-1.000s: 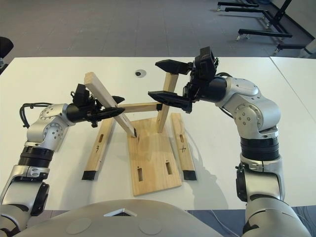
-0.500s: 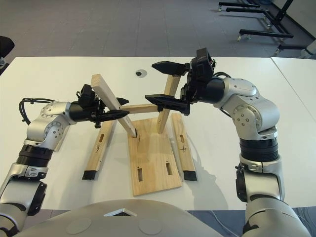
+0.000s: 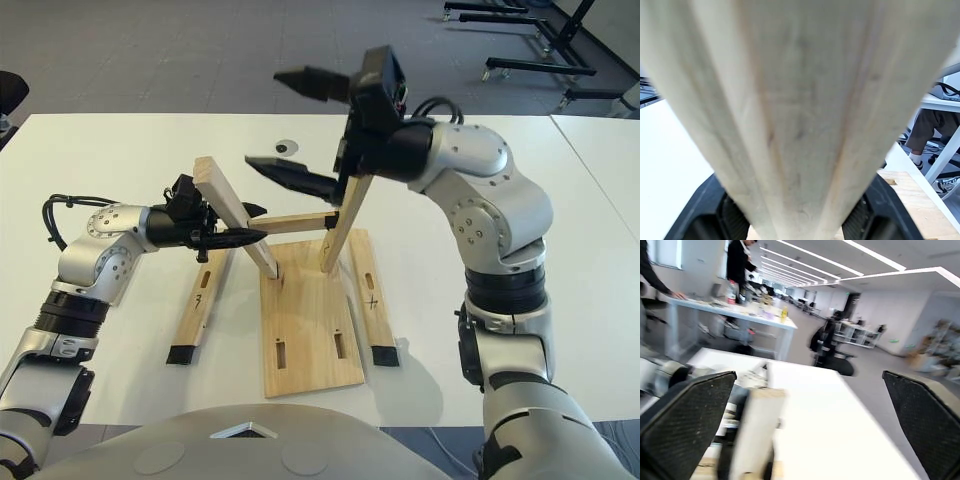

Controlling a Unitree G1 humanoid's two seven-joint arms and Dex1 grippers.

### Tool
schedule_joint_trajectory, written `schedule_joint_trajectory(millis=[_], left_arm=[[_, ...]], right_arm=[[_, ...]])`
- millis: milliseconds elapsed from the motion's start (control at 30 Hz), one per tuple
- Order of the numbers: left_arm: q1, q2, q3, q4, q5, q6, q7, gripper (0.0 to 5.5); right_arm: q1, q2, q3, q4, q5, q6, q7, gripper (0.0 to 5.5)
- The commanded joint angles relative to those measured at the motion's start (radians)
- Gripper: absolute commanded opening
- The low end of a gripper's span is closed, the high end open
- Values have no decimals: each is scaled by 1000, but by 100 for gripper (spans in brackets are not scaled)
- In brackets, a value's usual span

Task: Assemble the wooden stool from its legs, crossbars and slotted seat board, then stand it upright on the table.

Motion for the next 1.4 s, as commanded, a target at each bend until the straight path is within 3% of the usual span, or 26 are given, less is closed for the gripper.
schedule_joint_trajectory(millis=[33, 167, 533, 767, 1033, 1133, 1233, 1300, 1400], left_arm=[[84, 32, -68, 41, 124, 39, 23, 204], [88, 36, -71, 30, 121, 42, 25, 204], [96, 54, -75, 17, 118, 44, 29, 204], [89, 47, -84, 19, 119, 45, 33, 204], [102, 55, -92, -14, 112, 60, 35, 204], [110, 60, -97, -14, 118, 56, 36, 204], [119, 68, -96, -17, 119, 54, 38, 204], [125, 72, -94, -20, 117, 53, 40, 204], [131, 77, -92, -23, 114, 50, 39, 204]], right_arm=[[7, -15, 135, -25, -179, -96, 7, 538], [41, -26, 216, -41, -281, -147, 22, 538], [89, -98, 270, -43, -508, -180, 12, 538], [120, -116, 395, 44, -660, -229, 44, 538], [131, -122, 414, 31, -669, -202, 82, 538], [103, -55, 292, -23, -499, -172, 67, 538], [36, 12, 30, -89, -112, -32, 76, 538], [-10, -24, -166, -15, 108, 45, 103, 538], [-57, -157, -363, 242, 175, 43, 161, 538]])
